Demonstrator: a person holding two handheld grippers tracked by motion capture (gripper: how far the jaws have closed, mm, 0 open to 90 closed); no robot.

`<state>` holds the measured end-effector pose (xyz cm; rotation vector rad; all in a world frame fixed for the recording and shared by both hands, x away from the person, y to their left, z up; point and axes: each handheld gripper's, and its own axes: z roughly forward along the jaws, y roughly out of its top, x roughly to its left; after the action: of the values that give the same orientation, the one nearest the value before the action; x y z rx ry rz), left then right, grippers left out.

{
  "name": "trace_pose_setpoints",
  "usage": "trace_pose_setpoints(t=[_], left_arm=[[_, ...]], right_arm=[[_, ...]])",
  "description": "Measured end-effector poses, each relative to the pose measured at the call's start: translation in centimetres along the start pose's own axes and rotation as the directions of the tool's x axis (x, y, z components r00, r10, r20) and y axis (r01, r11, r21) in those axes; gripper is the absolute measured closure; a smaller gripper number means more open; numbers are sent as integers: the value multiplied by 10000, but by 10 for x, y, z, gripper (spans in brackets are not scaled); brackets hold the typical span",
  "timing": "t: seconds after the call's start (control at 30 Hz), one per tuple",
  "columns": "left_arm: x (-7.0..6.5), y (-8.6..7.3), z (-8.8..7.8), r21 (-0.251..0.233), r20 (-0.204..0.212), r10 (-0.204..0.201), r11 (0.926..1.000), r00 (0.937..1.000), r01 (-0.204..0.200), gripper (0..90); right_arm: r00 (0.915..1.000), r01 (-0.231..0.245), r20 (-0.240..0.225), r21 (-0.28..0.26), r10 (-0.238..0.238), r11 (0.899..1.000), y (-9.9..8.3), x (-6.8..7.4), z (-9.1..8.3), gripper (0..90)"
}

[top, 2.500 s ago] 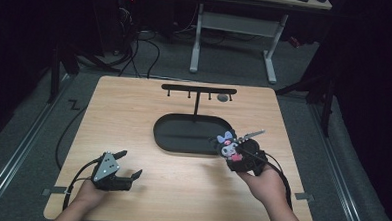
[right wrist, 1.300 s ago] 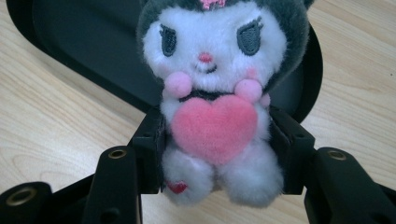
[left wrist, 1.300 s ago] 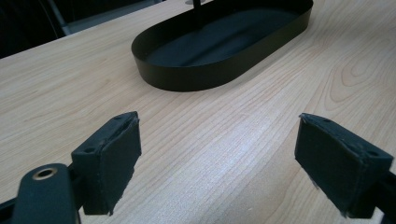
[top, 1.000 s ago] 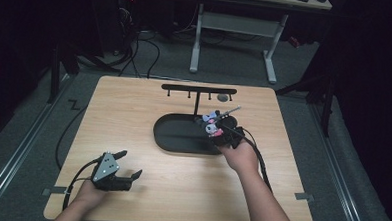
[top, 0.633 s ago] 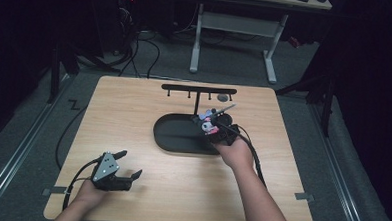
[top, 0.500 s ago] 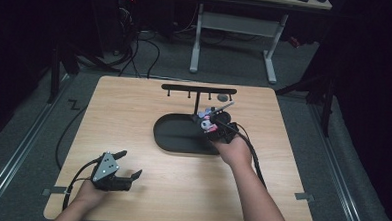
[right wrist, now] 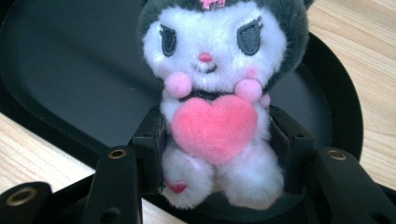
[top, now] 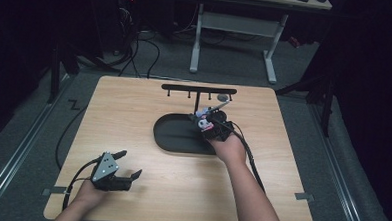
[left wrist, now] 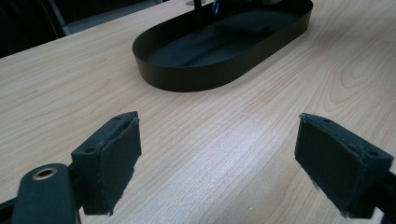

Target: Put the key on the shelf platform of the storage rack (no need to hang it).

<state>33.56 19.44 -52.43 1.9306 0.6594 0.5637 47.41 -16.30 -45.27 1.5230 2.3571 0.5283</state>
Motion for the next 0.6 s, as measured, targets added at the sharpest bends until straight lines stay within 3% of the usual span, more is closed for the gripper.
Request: trace_pose_setpoints(t=[0.47,0.6], left_arm=[[0,0,0,-12,5,3,10000,10000,-3,154],[0,0,0,-13,6,-4,10000,10000,4,154]], right_arm=[[9999,134,48,713,-137,9974,-10,-2,12,477],[10000,-48,-38,930,52,9957,-16,-6,12,476]])
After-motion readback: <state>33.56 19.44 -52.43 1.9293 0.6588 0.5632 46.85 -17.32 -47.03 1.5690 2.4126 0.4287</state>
